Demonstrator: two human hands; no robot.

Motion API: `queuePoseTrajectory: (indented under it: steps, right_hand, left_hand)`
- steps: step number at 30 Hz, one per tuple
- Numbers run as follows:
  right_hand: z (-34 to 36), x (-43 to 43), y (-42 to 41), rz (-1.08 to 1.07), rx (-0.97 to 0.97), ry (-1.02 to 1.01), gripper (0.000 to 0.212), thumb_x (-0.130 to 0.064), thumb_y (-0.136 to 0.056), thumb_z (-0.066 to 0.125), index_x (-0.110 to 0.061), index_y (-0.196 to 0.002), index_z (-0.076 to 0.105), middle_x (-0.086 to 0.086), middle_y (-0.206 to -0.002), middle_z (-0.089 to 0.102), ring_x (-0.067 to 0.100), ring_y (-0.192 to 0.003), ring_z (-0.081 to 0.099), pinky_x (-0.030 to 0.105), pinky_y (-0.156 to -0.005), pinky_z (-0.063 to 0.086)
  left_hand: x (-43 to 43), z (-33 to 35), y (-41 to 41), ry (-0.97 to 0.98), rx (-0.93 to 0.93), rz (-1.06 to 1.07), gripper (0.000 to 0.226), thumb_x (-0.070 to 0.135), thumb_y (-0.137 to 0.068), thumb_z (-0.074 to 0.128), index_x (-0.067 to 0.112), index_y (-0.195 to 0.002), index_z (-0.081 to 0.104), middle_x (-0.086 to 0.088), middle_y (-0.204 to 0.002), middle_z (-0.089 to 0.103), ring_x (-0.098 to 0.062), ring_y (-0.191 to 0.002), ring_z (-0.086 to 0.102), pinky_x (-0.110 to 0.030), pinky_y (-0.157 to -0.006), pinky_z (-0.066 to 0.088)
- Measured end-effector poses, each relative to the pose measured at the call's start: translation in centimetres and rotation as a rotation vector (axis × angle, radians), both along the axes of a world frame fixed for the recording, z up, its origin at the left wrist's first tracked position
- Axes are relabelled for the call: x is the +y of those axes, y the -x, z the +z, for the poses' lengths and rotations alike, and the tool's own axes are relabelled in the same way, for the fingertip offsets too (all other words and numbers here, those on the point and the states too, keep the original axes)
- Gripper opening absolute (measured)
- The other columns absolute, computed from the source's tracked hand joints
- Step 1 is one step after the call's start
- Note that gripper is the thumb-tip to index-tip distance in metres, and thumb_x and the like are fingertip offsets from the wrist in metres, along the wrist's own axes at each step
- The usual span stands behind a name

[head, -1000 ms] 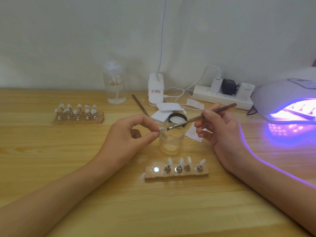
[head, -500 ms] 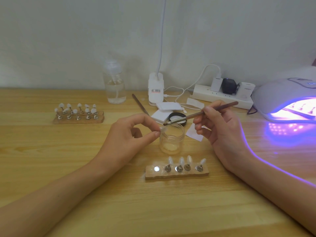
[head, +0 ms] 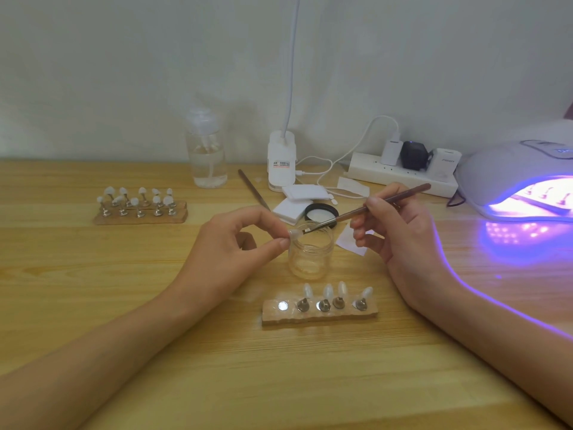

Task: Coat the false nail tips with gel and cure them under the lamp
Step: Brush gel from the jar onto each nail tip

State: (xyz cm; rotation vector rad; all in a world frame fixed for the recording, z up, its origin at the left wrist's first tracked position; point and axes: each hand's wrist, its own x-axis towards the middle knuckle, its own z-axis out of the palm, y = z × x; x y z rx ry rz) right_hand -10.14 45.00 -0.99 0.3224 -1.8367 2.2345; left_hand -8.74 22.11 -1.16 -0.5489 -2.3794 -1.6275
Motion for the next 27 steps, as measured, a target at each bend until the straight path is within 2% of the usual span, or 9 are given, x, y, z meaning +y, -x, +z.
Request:
queuePoseTrajectory:
  steps: [3, 6, 11, 14, 19, 22, 27]
  right_hand:
    - [0.14, -0.03, 0.02, 0.029, -0.002, 0.071, 0.017, -0.015, -0.098, 0.056, -0.02, -0.082, 0.058, 0.006, -0.069, 0.067, 0.015, -0.061, 0.062, 0.023, -0.056, 0.052]
    - [0.26, -0.15, -0.07, 0.089, 0.029, 0.035, 0.01, -0.019, -0.094, 0.056, -0.018, -0.084, 0.056, 0.006, -0.07, 0.066, 0.016, -0.061, 0.062, 0.024, -0.056, 0.052]
    - [0.08, 0.04, 0.03, -0.017, -0.021, 0.036, 0.017, -0.01, -0.1, 0.053, -0.016, -0.084, 0.056, 0.005, -0.067, 0.066, 0.015, -0.06, 0.062, 0.023, -0.055, 0.052]
    - [0.25, 0.01, 0.01, 0.04, 0.01, 0.093, 0.017, -0.016, -0.097, 0.056, -0.021, -0.081, 0.058, 0.004, -0.069, 0.067, 0.014, -0.061, 0.062, 0.022, -0.056, 0.052]
    - [0.04, -0.06, -0.04, 0.025, 0.003, -0.008, 0.014, -0.012, -0.1, 0.053, -0.014, -0.087, 0.054, 0.006, -0.07, 0.067, 0.016, -0.062, 0.063, 0.024, -0.057, 0.053]
    - [0.15, 0.01, -0.01, -0.004, -0.012, 0.042, 0.015, -0.011, -0.1, 0.052, -0.015, -0.086, 0.054, 0.005, -0.069, 0.067, 0.015, -0.061, 0.063, 0.024, -0.056, 0.052]
    - [0.22, -0.2, -0.16, 0.063, 0.036, 0.005, 0.011, -0.015, -0.098, 0.055, -0.014, -0.087, 0.054, 0.005, -0.07, 0.066, 0.016, -0.062, 0.063, 0.024, -0.057, 0.053]
  left_hand:
    - [0.05, 0.07, -0.06, -0.008, -0.009, -0.001, 0.013, 0.011, -0.083, 0.076, 0.02, -0.078, 0.07, 0.028, -0.054, 0.056, -0.001, -0.04, 0.036, -0.006, -0.044, 0.029]
    - [0.12, 0.1, -0.08, -0.011, -0.026, -0.001, 0.011, 0.011, -0.083, 0.076, 0.019, -0.079, 0.07, 0.027, -0.054, 0.056, -0.001, -0.04, 0.036, -0.006, -0.044, 0.028]
    - [0.09, 0.18, -0.09, -0.015, -0.062, 0.001, 0.009, 0.014, -0.083, 0.076, 0.019, -0.08, 0.07, 0.026, -0.057, 0.058, -0.001, -0.041, 0.036, -0.007, -0.043, 0.029]
    - [0.05, 0.14, -0.14, -0.016, -0.079, -0.001, 0.01, 0.014, -0.083, 0.077, 0.021, -0.079, 0.071, 0.026, -0.057, 0.059, -0.001, -0.041, 0.036, -0.008, -0.043, 0.029]
    - [0.0, 0.15, -0.11, -0.026, -0.102, 0.004, 0.012, 0.018, -0.082, 0.077, 0.027, -0.076, 0.071, 0.019, -0.074, 0.068, -0.002, -0.045, 0.038, -0.009, -0.045, 0.032]
    - [0.04, 0.17, -0.09, -0.025, -0.112, -0.004, 0.011, 0.02, -0.081, 0.077, 0.028, -0.076, 0.071, 0.013, -0.086, 0.071, -0.003, -0.046, 0.039, -0.01, -0.046, 0.033]
    - [0.07, 0.22, -0.12, -0.024, -0.121, -0.003, 0.012, 0.019, -0.082, 0.076, 0.028, -0.076, 0.071, 0.013, -0.085, 0.071, -0.004, -0.046, 0.038, -0.01, -0.046, 0.033]
